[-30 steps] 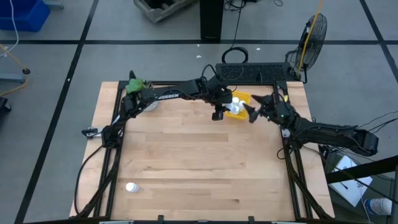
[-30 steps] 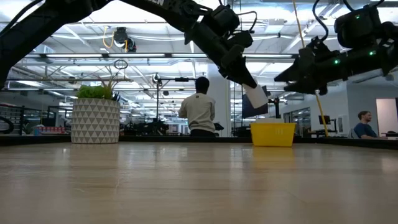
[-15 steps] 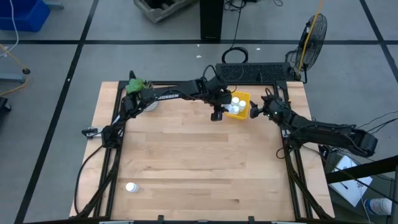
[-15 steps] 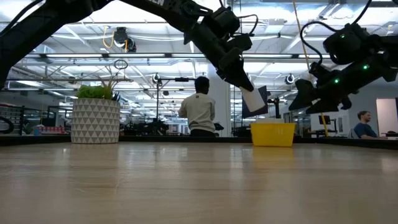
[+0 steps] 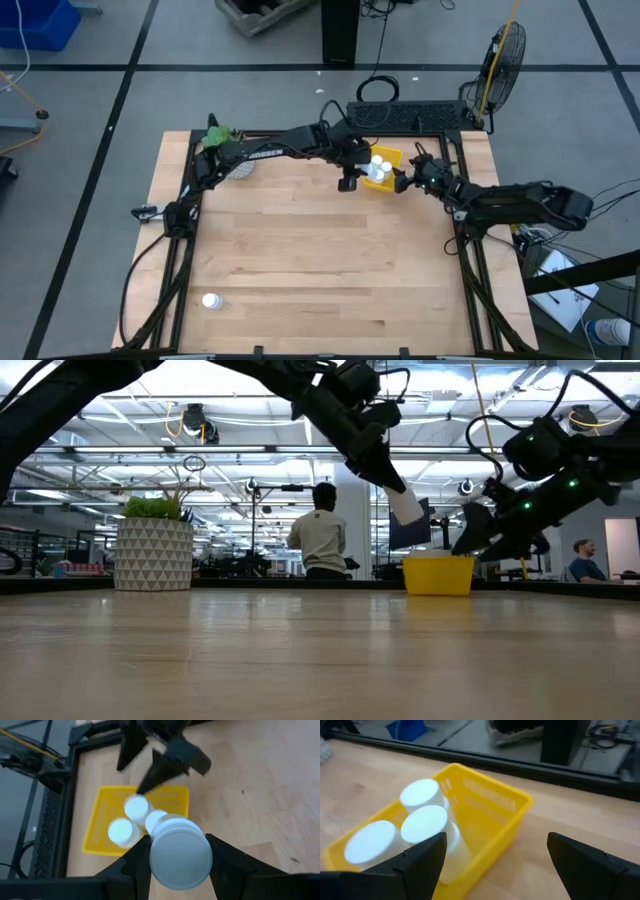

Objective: Pick and place pill bottles into a basket
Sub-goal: Put the top white medicine bottle into the yellow bin, then put the white medicine bottle into the yellow bin

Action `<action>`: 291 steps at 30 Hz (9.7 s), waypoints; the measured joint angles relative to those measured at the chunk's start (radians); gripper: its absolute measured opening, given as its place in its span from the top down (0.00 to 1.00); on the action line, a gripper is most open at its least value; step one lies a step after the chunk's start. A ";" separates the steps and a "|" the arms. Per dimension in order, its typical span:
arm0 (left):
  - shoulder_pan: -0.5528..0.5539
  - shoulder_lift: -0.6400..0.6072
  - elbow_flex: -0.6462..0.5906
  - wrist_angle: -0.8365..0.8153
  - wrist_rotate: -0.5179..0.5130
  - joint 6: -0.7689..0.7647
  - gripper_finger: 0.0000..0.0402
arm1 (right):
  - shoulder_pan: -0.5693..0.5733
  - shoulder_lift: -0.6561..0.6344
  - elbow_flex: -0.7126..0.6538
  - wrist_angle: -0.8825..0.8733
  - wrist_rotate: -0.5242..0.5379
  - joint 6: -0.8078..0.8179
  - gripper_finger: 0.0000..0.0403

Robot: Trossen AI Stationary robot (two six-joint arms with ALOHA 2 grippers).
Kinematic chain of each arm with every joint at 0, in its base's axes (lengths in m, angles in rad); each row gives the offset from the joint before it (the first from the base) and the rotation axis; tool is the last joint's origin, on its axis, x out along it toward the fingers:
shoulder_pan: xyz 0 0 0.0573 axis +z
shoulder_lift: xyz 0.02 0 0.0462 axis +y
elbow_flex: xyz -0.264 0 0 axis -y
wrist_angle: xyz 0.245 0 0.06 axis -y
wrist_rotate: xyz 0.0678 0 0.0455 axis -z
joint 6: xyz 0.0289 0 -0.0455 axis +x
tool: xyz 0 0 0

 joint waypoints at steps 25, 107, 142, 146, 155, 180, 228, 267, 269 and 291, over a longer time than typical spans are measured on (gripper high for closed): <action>0.003 -0.006 0.000 -0.021 -0.002 0.000 0.61 | 0.002 0.214 -0.001 0.271 -0.152 0.037 0.17; -0.019 0.068 -0.021 0.047 0.010 -0.009 0.61 | 0.118 0.105 0.064 0.458 -0.032 -0.043 0.17; -0.020 0.137 -0.020 -0.035 -0.001 -0.072 0.61 | 0.123 0.102 0.064 0.452 -0.036 -0.054 0.17; -0.034 0.137 -0.020 -0.026 -0.001 -0.062 0.61 | 0.123 0.102 0.064 0.452 -0.036 -0.054 0.17; -0.061 0.135 -0.020 -0.019 -0.039 -0.077 0.30 | 0.123 0.102 0.064 0.437 -0.036 -0.060 0.17; -0.127 -0.167 -0.019 -0.266 -0.158 -0.184 0.21 | 0.136 0.028 0.065 0.490 -0.149 -0.184 0.17; -0.583 -1.573 -1.616 0.468 -0.791 -0.704 0.31 | 0.310 -0.361 0.064 0.337 -0.556 -0.267 0.17; -0.937 -0.817 -0.906 -0.487 0.242 -1.817 0.59 | 0.310 -0.484 0.064 0.134 -0.480 -0.278 0.17; -0.958 -0.795 -0.901 -0.492 0.236 -1.845 0.61 | 0.310 -0.484 0.064 0.134 -0.480 -0.287 0.17; -1.149 -0.747 -0.899 -0.581 0.115 -2.215 0.47 | 0.310 -0.485 0.064 0.149 -0.481 -0.252 0.17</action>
